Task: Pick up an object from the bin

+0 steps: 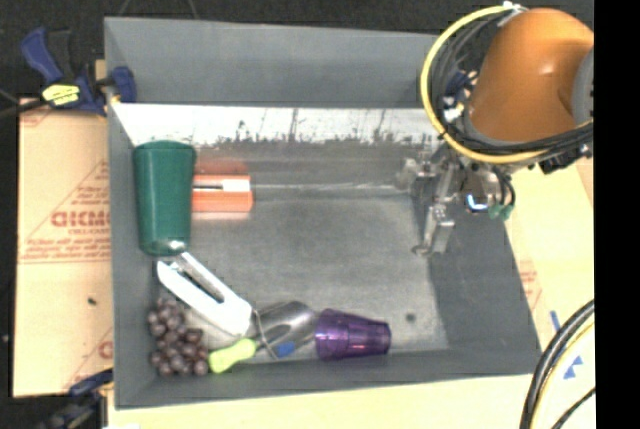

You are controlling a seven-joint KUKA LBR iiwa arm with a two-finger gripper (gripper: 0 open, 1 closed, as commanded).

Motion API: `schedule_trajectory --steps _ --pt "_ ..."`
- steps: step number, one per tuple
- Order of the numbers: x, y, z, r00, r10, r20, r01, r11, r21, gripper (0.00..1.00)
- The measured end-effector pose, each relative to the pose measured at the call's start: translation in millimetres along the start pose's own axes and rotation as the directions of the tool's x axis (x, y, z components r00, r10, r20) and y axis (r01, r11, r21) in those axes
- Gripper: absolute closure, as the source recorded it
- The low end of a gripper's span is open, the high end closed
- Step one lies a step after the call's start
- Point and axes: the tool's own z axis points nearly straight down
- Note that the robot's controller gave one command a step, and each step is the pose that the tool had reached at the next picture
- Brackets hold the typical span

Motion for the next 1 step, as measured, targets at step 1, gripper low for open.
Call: schedule_trajectory --steps 1 --pt "0.0 0.0 0.0 1.000 0.000 0.000 0.000 1.000 0.000 0.00"
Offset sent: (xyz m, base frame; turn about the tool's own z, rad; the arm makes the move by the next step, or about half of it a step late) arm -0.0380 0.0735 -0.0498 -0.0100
